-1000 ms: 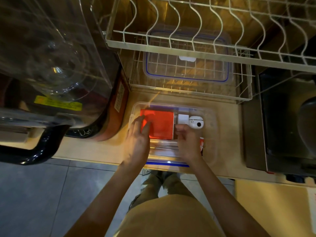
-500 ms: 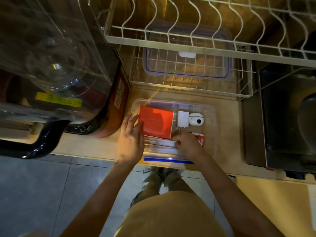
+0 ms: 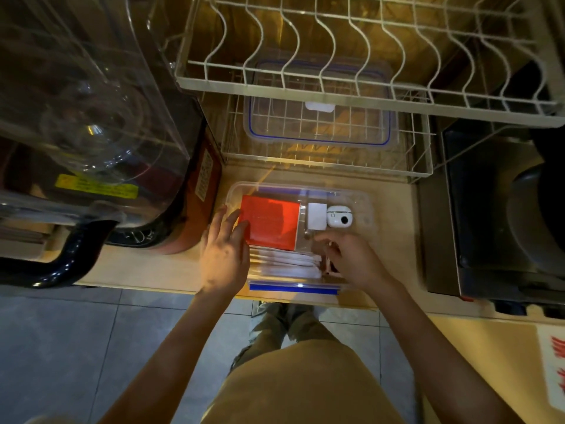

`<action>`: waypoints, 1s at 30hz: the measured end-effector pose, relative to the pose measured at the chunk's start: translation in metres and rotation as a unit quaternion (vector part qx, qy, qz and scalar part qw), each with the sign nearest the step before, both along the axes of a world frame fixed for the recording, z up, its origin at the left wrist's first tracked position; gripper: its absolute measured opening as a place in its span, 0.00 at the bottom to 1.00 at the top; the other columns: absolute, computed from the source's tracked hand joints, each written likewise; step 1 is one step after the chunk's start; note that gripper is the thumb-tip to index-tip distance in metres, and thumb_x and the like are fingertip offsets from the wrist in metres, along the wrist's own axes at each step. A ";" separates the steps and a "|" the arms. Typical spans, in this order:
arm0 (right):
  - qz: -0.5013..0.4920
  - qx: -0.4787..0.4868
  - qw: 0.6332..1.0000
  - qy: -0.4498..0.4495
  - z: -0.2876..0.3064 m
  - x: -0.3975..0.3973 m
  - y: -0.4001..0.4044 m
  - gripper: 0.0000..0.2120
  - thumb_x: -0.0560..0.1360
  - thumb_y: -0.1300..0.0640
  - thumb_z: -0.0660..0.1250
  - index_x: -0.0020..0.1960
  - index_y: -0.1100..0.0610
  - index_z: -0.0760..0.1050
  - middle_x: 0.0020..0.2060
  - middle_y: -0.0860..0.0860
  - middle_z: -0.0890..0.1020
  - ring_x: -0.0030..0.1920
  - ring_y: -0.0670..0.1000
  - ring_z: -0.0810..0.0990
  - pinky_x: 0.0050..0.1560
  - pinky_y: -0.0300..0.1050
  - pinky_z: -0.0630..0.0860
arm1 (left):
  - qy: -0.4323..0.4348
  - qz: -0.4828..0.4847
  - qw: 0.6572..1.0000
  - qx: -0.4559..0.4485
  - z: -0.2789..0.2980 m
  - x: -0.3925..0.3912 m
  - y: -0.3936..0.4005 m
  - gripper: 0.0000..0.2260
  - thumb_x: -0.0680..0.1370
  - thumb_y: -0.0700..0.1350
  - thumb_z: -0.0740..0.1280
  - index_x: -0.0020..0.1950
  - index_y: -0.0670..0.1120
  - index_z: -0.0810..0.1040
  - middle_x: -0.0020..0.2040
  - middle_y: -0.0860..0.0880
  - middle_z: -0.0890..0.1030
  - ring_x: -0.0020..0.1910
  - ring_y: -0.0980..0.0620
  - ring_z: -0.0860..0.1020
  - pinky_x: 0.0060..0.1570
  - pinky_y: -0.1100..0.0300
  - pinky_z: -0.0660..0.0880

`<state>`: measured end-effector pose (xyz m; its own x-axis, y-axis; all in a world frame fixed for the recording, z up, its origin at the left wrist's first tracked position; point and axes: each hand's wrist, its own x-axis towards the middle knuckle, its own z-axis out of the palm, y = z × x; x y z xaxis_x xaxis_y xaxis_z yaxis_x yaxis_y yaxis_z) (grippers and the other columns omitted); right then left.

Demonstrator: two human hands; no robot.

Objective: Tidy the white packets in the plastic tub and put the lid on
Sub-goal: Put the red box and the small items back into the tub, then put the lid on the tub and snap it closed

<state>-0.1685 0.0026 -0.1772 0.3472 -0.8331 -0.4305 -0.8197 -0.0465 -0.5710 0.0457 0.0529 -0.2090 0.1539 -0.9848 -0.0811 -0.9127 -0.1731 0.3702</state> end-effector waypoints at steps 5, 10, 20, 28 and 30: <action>-0.105 -0.031 0.992 -0.061 0.020 -0.015 -0.005 0.11 0.78 0.62 0.61 0.57 0.55 0.78 0.52 0.50 0.82 0.45 0.40 0.78 0.45 0.24 0.70 | -0.034 -0.006 0.999 0.003 0.009 -0.003 -0.003 0.19 0.73 0.47 0.53 0.55 0.43 0.78 0.62 0.40 0.78 0.65 0.37 0.72 0.63 0.36 0.66; -0.181 -0.064 0.968 -0.164 0.047 -0.022 -0.012 0.09 0.77 0.63 0.62 0.53 0.56 0.79 0.44 0.45 0.80 0.41 0.32 0.76 0.42 0.23 0.71 | 0.060 -0.026 0.997 -0.050 0.047 -0.012 -0.025 0.21 0.72 0.49 0.53 0.55 0.42 0.78 0.55 0.41 0.81 0.54 0.39 0.79 0.51 0.49 0.76; -0.117 -0.205 0.966 -0.103 0.077 -0.020 -0.073 0.12 0.78 0.58 0.60 0.61 0.56 0.74 0.50 0.48 0.79 0.47 0.46 0.77 0.45 0.34 0.73 | 0.080 -0.077 0.984 -0.141 0.108 -0.029 -0.110 0.15 0.75 0.43 0.64 0.62 0.44 0.74 0.57 0.42 0.79 0.59 0.42 0.76 0.55 0.50 0.74; -0.009 -0.223 0.963 0.152 0.053 -0.029 -0.119 0.28 0.77 0.56 0.60 0.75 0.55 0.54 0.74 0.54 0.61 0.75 0.55 0.57 0.73 0.50 0.55 | -0.087 -0.122 0.989 -0.006 0.087 -0.025 -0.152 0.27 0.75 0.52 0.62 0.72 0.46 0.61 0.70 0.42 0.69 0.70 0.42 0.65 0.70 0.49 0.60; 0.009 -0.208 0.959 0.194 0.043 -0.030 -0.122 0.30 0.77 0.58 0.59 0.76 0.54 0.49 0.76 0.52 0.55 0.76 0.54 0.52 0.74 0.50 0.51 | -0.114 -0.136 0.984 0.018 0.075 -0.023 -0.157 0.30 0.75 0.54 0.62 0.74 0.47 0.56 0.74 0.43 0.63 0.74 0.43 0.59 0.74 0.48 0.52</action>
<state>-0.1983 -0.1198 -0.1344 0.2448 -0.9560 -0.1617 -0.9634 -0.2211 -0.1516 0.0223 -0.1044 -0.1345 -0.0970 -0.9892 -0.1097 -0.9858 0.0803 0.1477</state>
